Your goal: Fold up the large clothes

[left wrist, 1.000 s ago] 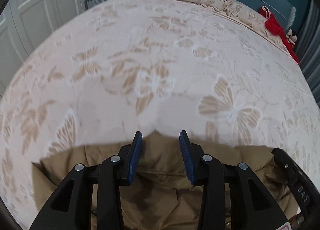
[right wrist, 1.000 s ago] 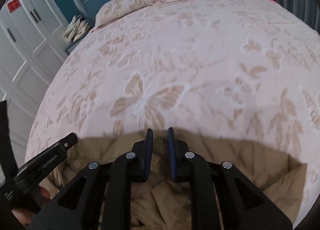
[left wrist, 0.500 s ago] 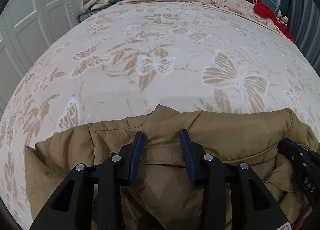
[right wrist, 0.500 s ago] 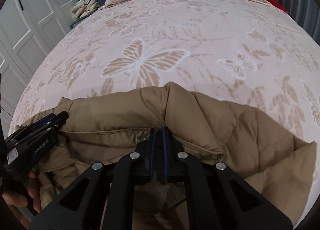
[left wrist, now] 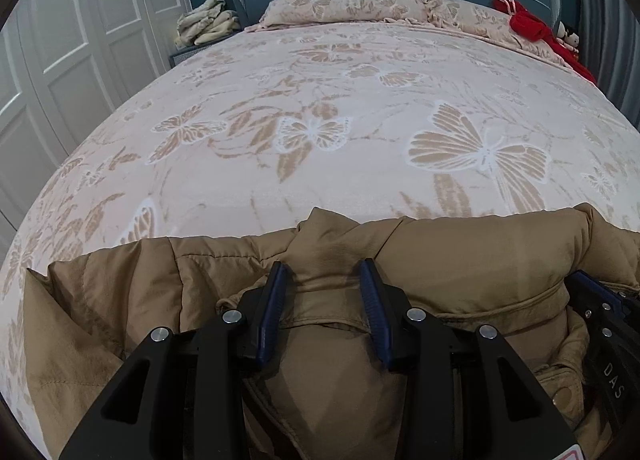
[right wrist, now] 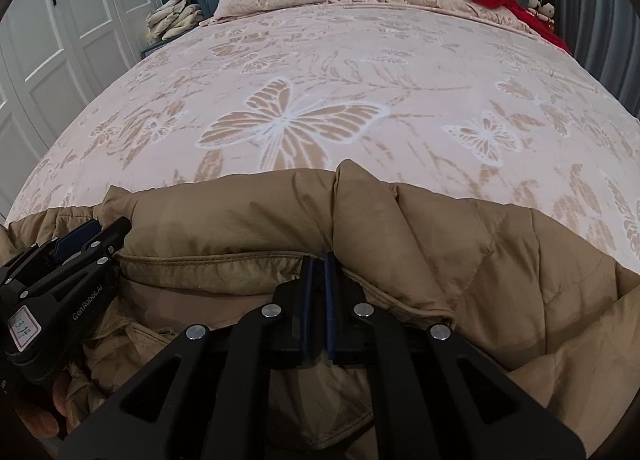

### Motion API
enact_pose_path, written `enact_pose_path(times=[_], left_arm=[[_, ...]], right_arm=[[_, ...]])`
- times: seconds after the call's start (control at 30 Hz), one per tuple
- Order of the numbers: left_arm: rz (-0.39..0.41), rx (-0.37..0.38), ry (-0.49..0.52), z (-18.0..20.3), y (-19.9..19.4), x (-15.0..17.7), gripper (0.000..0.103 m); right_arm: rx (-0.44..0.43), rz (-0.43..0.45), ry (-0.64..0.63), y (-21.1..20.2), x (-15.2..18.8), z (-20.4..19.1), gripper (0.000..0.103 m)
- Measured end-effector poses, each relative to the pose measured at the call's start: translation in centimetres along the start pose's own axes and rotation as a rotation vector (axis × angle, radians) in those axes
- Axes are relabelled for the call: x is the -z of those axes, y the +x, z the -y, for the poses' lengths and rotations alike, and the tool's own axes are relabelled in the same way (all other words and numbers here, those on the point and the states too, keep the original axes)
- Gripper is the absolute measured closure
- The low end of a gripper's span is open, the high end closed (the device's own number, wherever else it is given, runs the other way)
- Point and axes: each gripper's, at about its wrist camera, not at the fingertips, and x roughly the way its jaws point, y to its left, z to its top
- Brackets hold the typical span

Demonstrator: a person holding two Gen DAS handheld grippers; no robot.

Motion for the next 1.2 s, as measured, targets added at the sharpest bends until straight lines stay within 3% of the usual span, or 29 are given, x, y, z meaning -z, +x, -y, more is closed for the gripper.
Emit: enact_pose_path(times=[0.8,0.97,1.03,1.1,1.17,1.2], left_arm=[[0.042,-0.054,0.025,0.9,0.1,0.6,0.064],[0.033,-0.114,0.067,1.5,-0.3,0.1,0.063],[0.024,-0.111,0.068,1.0,-1.7,-0.2,0.059],[0.018,-0.058,0.038,-0.5,-4.6,-0.1,0.049],[0.046,0.009,-0.013,-3.6,-9.5,1.4,0.035],[0.050,0.021,-0.020,-4.6,-11.3,2.2,0.033]], right_arm=[[-0.009,0.043,0.004,0.1,0.4,0.0,0.101],[0.008,0.050,-0.006,-0.1,0.1,-0.3,0.101],[0.003,0.034,0.008,-1.0,-0.1,-0.1,0.100],[-0.008,0.018,0.008,-4.1,0.1,0.3,0.097],[-0.076,0.040,0.004,-9.6,1.7,1.3,0.080],[-0.097,0.046,-0.006,-12.0,2.9,2.0,0.074]])
